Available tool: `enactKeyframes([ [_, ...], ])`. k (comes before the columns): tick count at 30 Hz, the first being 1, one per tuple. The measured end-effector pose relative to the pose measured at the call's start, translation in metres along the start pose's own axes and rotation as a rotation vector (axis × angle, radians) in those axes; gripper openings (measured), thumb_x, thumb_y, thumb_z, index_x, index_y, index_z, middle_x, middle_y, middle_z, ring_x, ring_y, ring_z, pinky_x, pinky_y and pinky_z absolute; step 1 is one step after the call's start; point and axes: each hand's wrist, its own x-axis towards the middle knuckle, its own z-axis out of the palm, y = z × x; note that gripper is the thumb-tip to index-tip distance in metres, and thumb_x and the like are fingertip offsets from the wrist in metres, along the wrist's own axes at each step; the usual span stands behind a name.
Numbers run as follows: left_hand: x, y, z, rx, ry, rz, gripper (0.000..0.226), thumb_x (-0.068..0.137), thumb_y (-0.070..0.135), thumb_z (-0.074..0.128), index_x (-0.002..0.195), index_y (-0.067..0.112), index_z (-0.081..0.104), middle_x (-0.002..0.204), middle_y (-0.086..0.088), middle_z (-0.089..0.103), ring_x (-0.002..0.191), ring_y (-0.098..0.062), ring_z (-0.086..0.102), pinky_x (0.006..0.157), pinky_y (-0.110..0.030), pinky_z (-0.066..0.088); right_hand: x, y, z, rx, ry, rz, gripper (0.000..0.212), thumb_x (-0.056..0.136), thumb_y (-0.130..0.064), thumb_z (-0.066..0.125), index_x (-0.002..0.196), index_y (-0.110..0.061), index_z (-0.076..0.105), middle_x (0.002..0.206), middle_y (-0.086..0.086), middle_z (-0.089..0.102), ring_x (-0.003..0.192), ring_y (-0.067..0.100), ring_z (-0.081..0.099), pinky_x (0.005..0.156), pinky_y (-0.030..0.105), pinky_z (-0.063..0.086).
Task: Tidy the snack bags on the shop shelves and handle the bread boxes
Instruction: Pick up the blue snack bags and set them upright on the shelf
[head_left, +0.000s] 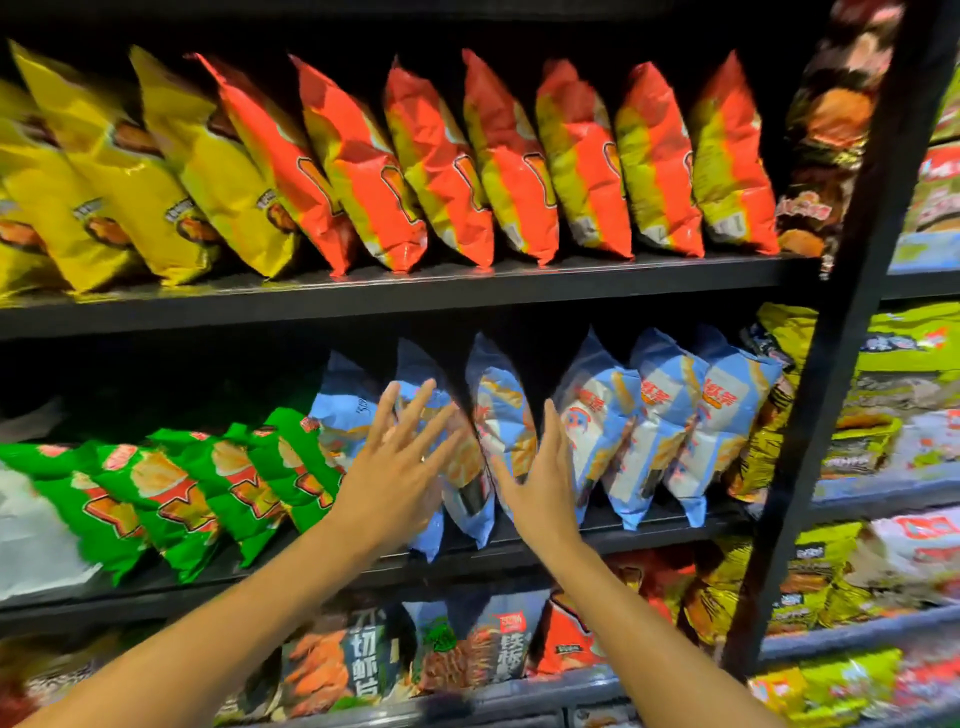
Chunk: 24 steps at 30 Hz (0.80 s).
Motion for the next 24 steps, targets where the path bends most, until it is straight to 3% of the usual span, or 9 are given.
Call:
enactKeyframes([
  [2,-0.004,-0.006,0.000,-0.032,-0.007,0.017,0.060,0.084,0.034,0.070,0.140,0.015,0.062,0.156,-0.013,0.049,0.150,-0.046,0.031,0.124,-0.065,0.009,0.002,0.003,0.008,-0.031,-0.004,0.048,0.091,0.097,-0.037,0.070,0.165,-0.022,0.011,0.169,0.001,0.024,0.153,0.017,0.027,0.113,0.019,0.027],
  [6,-0.014,-0.008,-0.001,-0.072,-0.021,0.021,0.057,0.086,0.034,0.064,0.140,0.017,0.062,0.158,-0.011,0.046,0.149,-0.044,0.035,0.124,-0.065,0.012,-0.001,0.002,0.007,-0.149,0.025,0.108,0.079,0.100,-0.039,0.067,0.164,-0.028,0.021,0.157,-0.001,0.047,0.138,0.021,0.051,0.100,0.033,0.048],
  [12,-0.011,-0.016,-0.007,-0.131,0.001,0.005,0.056,0.081,0.034,0.073,0.135,0.020,0.064,0.151,-0.009,0.053,0.143,-0.043,0.042,0.121,-0.069,0.015,-0.019,-0.014,-0.007,-0.154,0.062,0.073,0.071,0.100,-0.039,0.067,0.158,-0.045,0.026,0.140,-0.005,0.058,0.124,0.017,0.058,0.087,0.031,0.051],
  [16,-0.010,-0.011,-0.011,-0.158,-0.034,-0.006,0.057,0.083,0.037,0.073,0.137,0.019,0.063,0.151,-0.010,0.052,0.145,-0.042,0.040,0.121,-0.069,0.016,-0.028,-0.016,-0.017,-0.123,0.069,0.054,0.070,0.100,-0.040,0.065,0.156,-0.051,0.024,0.141,-0.006,0.057,0.126,0.016,0.058,0.093,0.033,0.053],
  [19,-0.009,-0.008,-0.019,-0.182,-0.035,-0.031,0.050,0.090,0.035,0.066,0.137,0.019,0.062,0.153,-0.010,0.050,0.149,-0.040,0.035,0.123,-0.067,0.012,-0.037,-0.026,-0.028,-0.056,0.101,0.025,0.068,0.101,-0.040,0.065,0.146,-0.067,0.021,0.147,-0.022,0.049,0.136,0.005,0.049,0.105,0.033,0.050],
  [22,-0.015,0.000,-0.031,-0.311,0.025,-0.040,0.048,0.095,0.031,0.063,0.141,0.018,0.060,0.155,-0.007,0.048,0.149,-0.037,0.036,0.122,-0.065,0.018,-0.043,-0.036,-0.042,0.014,0.133,0.025,0.070,0.100,-0.038,0.067,0.151,-0.063,0.025,0.144,-0.049,0.031,0.136,-0.019,0.034,0.116,0.032,0.042],
  [24,-0.023,0.017,-0.046,-0.559,0.074,-0.124,0.052,0.096,0.030,0.065,0.146,0.019,0.055,0.154,-0.002,0.048,0.147,-0.031,0.038,0.120,-0.058,0.027,-0.051,-0.042,-0.055,0.041,0.138,-0.008,0.071,0.099,-0.034,0.069,0.153,-0.056,0.029,0.147,-0.049,0.031,0.140,-0.019,0.031,0.118,0.032,0.039],
])
